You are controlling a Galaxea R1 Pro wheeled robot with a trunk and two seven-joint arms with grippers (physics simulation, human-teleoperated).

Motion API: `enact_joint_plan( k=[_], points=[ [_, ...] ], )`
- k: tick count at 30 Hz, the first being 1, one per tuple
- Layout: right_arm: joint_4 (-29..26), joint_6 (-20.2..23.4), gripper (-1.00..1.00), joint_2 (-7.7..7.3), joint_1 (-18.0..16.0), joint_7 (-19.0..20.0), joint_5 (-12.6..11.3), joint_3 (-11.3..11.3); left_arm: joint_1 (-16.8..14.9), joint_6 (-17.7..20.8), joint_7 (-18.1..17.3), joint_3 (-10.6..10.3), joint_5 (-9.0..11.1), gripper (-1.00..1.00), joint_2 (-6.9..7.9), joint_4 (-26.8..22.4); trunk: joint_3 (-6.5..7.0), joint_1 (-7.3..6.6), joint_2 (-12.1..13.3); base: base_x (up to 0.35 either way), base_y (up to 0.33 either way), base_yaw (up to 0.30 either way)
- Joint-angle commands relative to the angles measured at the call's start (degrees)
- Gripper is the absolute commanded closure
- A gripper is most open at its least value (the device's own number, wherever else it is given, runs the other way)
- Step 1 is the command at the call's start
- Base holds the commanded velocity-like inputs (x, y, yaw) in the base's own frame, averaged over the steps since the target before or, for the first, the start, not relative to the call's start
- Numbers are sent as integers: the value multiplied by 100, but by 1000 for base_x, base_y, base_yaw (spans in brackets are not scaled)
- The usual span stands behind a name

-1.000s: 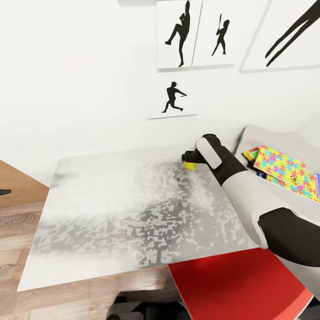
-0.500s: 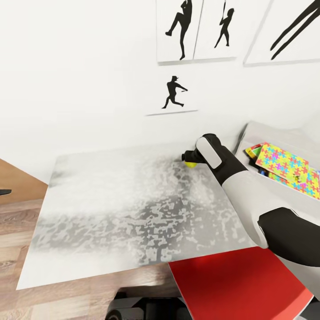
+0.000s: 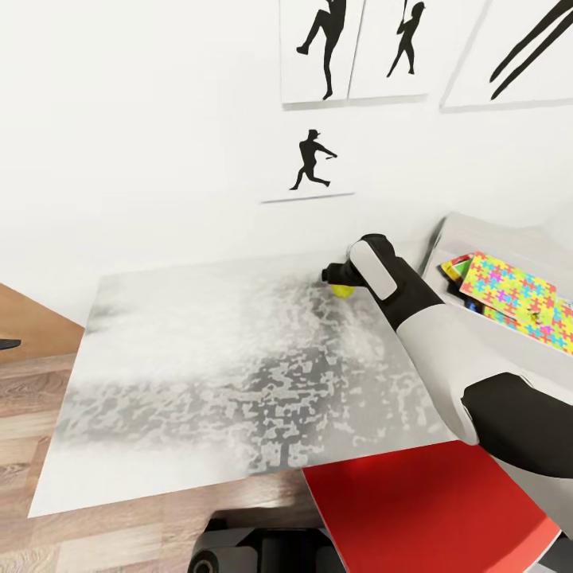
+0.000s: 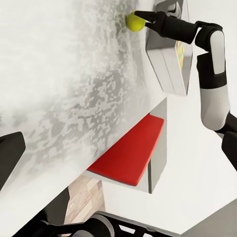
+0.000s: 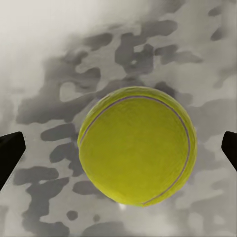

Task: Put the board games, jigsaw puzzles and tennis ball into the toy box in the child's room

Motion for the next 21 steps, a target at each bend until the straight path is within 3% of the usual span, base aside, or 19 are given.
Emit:
enact_joint_plan(
  k=[1,21],
  points=[
    [-10,2,-100,-4,-6,-59,-60,18,-33,47,-17,-46,25,-100,6,3,-9,4,-11,0,0,0],
    [-24,-7,-100,-87,9,-47,-74,11,-34,47,-16,-43,20,-100,6,3,-10,4,-11,0,0,0]
  ],
)
